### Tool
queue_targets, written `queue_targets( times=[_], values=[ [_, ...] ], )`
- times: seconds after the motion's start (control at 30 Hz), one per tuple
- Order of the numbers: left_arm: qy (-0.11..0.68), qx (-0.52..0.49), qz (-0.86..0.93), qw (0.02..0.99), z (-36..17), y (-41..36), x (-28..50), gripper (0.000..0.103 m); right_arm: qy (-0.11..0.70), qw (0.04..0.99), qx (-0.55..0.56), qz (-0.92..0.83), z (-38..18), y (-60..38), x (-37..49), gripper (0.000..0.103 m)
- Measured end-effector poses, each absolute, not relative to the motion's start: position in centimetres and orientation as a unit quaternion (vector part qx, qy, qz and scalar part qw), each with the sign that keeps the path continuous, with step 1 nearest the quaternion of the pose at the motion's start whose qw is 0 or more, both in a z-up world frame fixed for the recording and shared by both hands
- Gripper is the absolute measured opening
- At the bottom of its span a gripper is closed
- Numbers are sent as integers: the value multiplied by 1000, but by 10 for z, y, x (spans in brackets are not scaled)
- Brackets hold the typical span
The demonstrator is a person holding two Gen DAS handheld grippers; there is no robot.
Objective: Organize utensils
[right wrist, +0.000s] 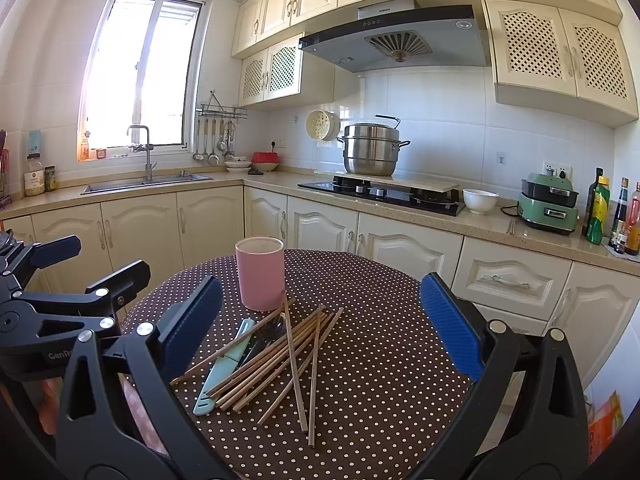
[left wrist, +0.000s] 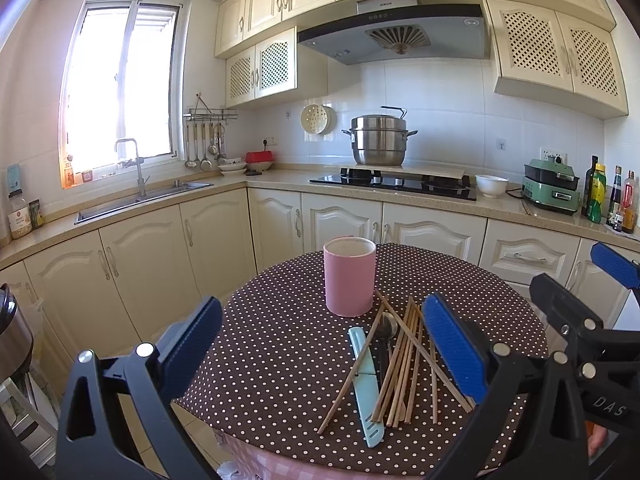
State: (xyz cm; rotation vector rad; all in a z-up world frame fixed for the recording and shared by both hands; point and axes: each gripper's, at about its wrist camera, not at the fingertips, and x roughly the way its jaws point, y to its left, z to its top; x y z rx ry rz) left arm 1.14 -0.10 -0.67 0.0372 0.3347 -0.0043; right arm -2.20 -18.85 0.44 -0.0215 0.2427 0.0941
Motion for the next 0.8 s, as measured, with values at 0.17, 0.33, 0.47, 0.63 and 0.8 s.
queue_targets(
  times=[0.17, 0.33, 0.47, 0.63, 0.8],
  values=[
    [172, 19, -3, 985, -9, -5, 17, 99, 125, 991, -8, 46, 1, -192, -19, 97],
    [175, 23, -4, 984, -11, -10, 23, 99, 129, 991, -4, 45, -2, -197, -13, 97],
    [180, 26, -5, 983, -13, -16, 31, 99, 132, 990, -1, 43, -4, -200, -8, 97],
    [194, 32, -6, 980, -20, -23, 46, 99, 147, 988, 5, 45, -13, -204, 5, 97],
    [243, 28, -42, 969, -36, -27, 77, 99, 177, 983, 16, 54, -23, -212, 29, 97]
  ],
)
